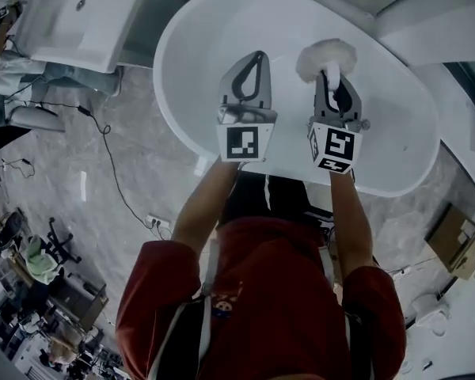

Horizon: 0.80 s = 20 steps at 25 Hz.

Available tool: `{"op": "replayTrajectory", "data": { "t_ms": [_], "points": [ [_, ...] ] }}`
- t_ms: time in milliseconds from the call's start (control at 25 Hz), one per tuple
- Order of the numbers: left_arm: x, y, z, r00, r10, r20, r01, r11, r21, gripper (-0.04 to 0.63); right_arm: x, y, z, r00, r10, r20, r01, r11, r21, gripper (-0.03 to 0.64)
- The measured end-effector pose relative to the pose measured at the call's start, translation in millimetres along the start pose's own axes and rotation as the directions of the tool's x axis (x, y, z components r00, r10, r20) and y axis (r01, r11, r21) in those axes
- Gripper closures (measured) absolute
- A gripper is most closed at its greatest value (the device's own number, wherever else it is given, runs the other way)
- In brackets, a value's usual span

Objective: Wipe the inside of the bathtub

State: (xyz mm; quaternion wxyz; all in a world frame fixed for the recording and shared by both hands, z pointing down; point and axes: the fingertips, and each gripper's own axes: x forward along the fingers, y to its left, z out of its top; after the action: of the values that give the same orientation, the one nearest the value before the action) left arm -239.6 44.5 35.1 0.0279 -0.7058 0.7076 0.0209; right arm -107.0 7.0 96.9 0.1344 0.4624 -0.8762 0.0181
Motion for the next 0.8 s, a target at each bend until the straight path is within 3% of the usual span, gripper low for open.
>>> {"op": "replayTrajectory", "data": {
  "t_ms": [200,480,800],
  "points": [
    [35.2,46.3,-62.3,0.999,-0.034,-0.012,0.034,0.999,-0.019,0.580,68.6,27.2,-45.4,0.997,-0.020,-0.073,0.019,1.000,-0.013,0.523],
    [70.5,53.1,-161.9,0.992,-0.109,-0.057,0.108,0.994,-0.017,0.580,140.7,29.1,-135.6,0.988,-0.053,-0.142,0.050,0.998,-0.024,0.523],
    [101.4,53.0,-287.4,0.993,-0.087,-0.078,0.082,0.995,-0.055,0.580,214.1,26.8,-269.2,0.976,-0.052,-0.210,0.050,0.999,-0.019,0.523]
  ]
}}
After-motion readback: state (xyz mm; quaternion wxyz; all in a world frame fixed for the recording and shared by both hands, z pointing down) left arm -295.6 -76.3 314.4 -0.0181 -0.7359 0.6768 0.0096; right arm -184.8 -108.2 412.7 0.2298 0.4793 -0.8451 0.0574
